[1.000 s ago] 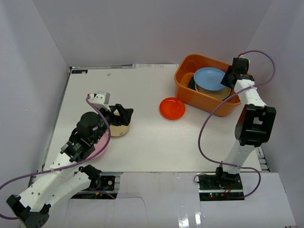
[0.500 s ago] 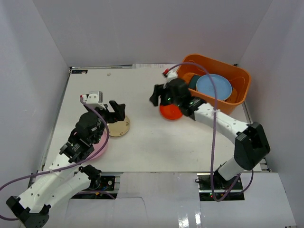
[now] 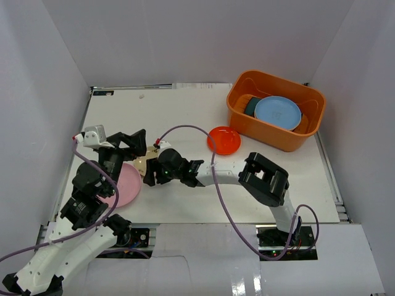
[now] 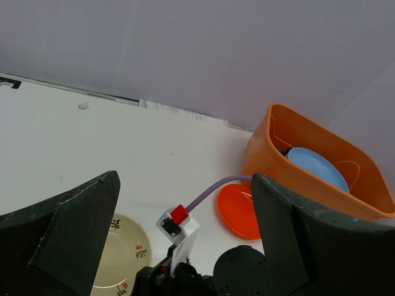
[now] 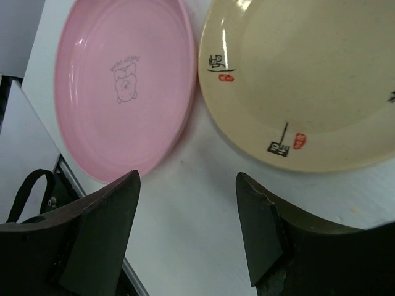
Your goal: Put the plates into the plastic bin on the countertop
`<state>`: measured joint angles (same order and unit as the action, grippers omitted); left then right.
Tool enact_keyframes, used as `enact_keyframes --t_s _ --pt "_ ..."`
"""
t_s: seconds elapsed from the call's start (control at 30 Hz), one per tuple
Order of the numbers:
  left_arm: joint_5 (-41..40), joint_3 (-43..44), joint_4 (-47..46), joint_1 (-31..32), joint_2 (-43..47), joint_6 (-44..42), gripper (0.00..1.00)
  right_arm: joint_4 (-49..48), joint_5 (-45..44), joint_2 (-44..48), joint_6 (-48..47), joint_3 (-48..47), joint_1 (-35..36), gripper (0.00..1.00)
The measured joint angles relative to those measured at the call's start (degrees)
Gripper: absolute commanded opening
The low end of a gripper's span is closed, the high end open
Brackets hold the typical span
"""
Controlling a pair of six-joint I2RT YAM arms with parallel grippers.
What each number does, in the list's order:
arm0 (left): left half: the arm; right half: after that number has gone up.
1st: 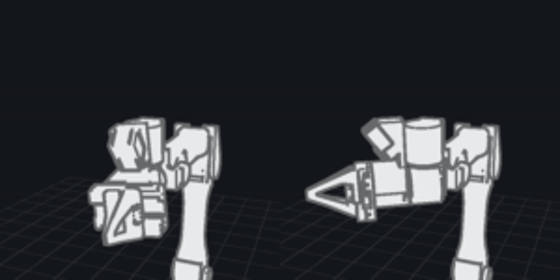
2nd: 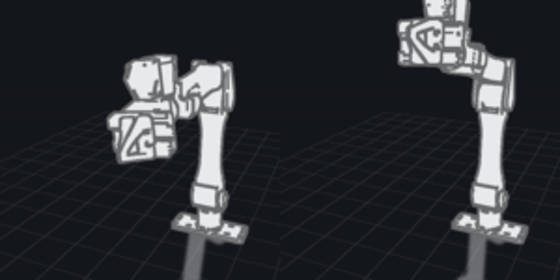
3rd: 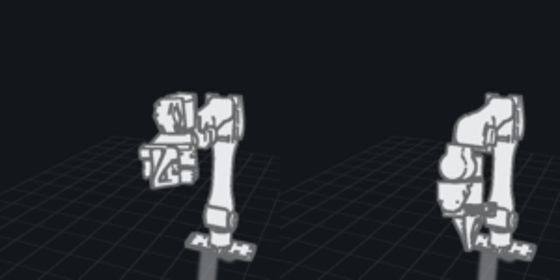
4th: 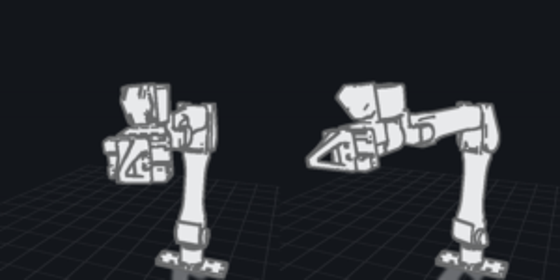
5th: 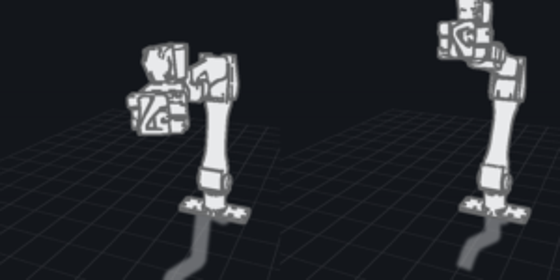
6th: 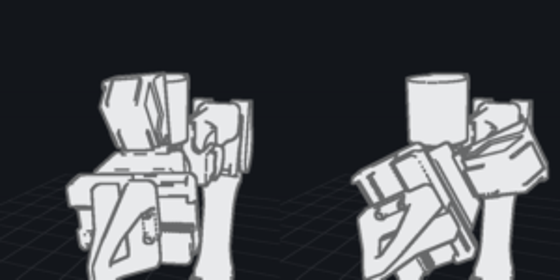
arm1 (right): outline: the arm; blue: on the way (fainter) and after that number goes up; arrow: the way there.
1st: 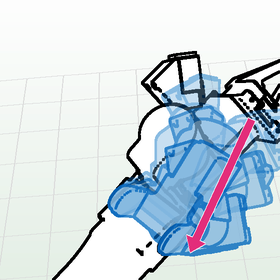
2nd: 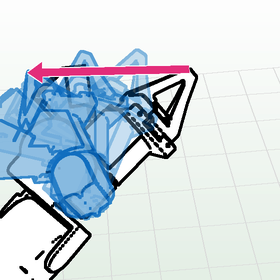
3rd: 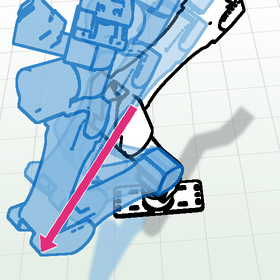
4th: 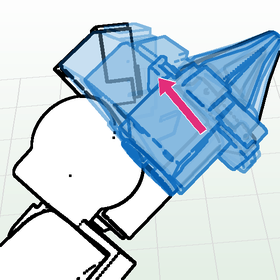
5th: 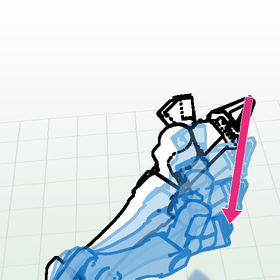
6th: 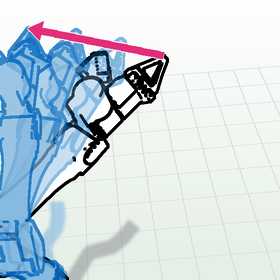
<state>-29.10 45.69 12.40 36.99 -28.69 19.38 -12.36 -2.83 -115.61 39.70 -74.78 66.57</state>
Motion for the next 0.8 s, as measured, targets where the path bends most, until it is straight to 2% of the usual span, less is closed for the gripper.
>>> enact_keyframes --t_s 0.13,0.4,0.5,0.67,0.8 --pt "0.5 -1.0 -0.5 0.0 2.0 0.2 0.98 -1.6 -0.1 -4.2 3.6 -2.8 1.3 0.69" --pt "4.0 -2.3 -0.4 0.0 3.4 1.0 0.98 -4.3 -1.2 -10.4 9.8 -6.5 1.6 0.56" --pt "4.8 -2.3 -0.4 0.0 4.2 1.0 0.98 -4.4 -1.3 -13.4 11.1 -10.4 1.6 0.47" --pt "5.0 -2.5 -0.4 0.0 5.7 1.0 0.98 -4.4 -1.2 -15.9 12.7 -12.9 1.9 0.19" --pt "4.9 -2.7 -0.4 0.0 6.5 1.0 0.98 -4.9 -1.4 -15.0 13.0 -10.8 2.3 0.1"
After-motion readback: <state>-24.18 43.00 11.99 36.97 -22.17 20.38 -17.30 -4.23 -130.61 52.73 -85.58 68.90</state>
